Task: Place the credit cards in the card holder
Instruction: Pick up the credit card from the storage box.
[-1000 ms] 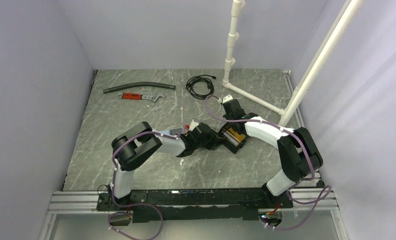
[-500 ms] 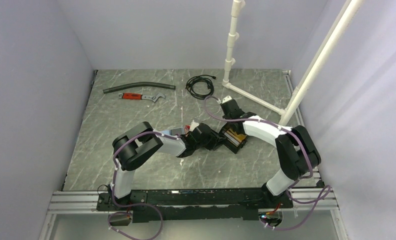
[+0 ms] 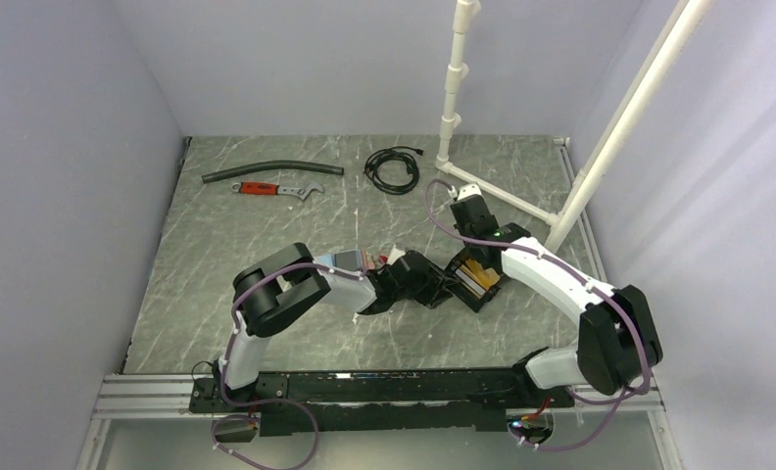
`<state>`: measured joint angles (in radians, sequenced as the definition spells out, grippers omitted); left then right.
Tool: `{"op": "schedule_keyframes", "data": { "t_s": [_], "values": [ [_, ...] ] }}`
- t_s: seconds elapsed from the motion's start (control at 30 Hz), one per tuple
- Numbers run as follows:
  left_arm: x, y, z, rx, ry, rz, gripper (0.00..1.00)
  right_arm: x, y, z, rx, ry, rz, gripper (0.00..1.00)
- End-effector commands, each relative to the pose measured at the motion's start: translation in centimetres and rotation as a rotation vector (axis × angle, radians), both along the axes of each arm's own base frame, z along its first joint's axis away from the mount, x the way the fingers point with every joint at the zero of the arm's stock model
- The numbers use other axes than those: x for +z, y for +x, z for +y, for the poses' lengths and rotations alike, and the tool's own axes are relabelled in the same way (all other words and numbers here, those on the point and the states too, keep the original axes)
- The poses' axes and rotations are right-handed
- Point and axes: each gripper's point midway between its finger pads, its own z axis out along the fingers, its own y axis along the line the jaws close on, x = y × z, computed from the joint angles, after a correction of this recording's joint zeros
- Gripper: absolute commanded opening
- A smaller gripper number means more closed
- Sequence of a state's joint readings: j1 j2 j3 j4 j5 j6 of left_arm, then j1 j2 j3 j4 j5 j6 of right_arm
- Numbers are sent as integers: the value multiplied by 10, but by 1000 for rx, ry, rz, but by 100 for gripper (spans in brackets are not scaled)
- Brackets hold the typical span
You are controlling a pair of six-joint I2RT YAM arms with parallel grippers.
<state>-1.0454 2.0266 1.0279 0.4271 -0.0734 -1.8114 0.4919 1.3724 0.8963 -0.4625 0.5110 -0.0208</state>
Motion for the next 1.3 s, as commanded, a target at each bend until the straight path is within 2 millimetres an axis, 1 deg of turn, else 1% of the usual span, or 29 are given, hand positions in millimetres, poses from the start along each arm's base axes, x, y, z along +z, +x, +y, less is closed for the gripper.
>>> {"op": "schedule_keyframes", "data": {
  "t_s": [0.0,0.07,0.1,0.17,0.2,0.27,0.37,0.47,0.5,0.57,0.63,0.7,0.77,0.83,0.87,0.93,1.03,1.17,1.27],
  "values": [
    [-33,-33,14,-57,96,120,57,20,-14,-2,-114,108,-28,0],
    [-25,-38,18,-77,96,115,70,25,-21,-4,-181,143,-31,0],
    [-22,-40,21,-86,98,110,72,28,-24,-4,-219,174,-36,0],
    [-15,-44,25,-106,102,100,76,31,-32,-1,-276,230,-24,0],
    [-12,-48,29,-122,110,99,76,30,-38,-2,-313,245,-3,0],
    [-8,-56,39,-149,136,86,77,33,-48,-5,-419,279,10,0],
    [11,-63,53,-197,158,18,77,36,-55,-6,-529,331,7,0],
    [43,-60,64,-290,214,-210,77,39,-64,-12,-661,371,-10,0],
    [53,-56,68,-348,265,-336,76,42,-67,-14,-706,384,-14,0],
    [84,-52,65,-458,275,-599,75,45,-72,-17,-789,392,-24,0],
    [110,-53,63,-514,265,-817,76,49,-76,-19,-862,406,-34,0],
    [130,-51,61,-522,246,-986,78,52,-79,-19,-917,432,-38,0],
    [144,-49,54,-533,244,-1120,79,54,-81,-15,-950,466,-34,0],
    [147,-46,44,-567,261,-1216,79,55,-80,-9,-973,515,-29,0],
    [145,-44,38,-587,273,-1250,79,55,-79,-6,-976,538,-23,0],
    [138,-40,24,-634,294,-1297,79,55,-79,0,-990,568,-10,0],
    [124,-39,4,-722,312,-1342,78,56,-79,-1,-1030,576,-17,0],
    [118,-39,-11,-770,326,-1411,77,56,-75,1,-1042,582,-28,0],
    [114,-35,-18,-784,349,-1441,77,55,-71,1,-1045,584,-33,0]
  ]
}}
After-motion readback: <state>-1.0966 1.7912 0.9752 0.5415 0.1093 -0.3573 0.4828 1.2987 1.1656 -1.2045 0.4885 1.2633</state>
